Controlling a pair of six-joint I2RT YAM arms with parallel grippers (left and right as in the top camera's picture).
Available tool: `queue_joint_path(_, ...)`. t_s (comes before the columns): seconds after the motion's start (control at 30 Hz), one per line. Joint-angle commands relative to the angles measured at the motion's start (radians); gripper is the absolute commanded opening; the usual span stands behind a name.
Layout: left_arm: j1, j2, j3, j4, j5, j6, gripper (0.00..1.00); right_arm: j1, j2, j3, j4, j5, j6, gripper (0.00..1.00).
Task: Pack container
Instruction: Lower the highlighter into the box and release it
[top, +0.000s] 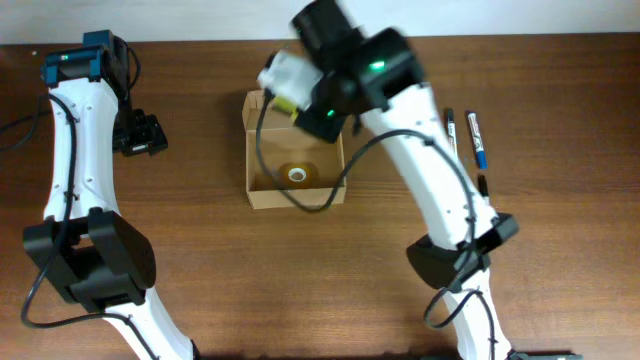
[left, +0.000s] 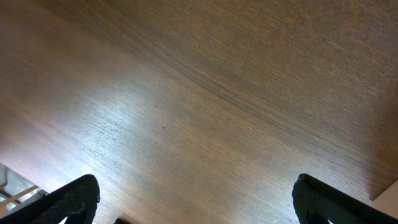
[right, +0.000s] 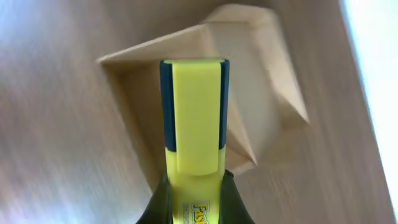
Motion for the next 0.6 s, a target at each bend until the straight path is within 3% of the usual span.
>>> queue_joint_path(0.0,0.006,0.008,-0.003,0.002,0.000,0.008,1.00,0.037,0.040,-0.116,0.051,-0.027,-0.174,0.04)
queue_joint_path(0.57,0.006,0.008,-0.003,0.002,0.000,0.008,1.00,0.047,0.051,-0.653,0.485,-0.057,-0.187,0.04)
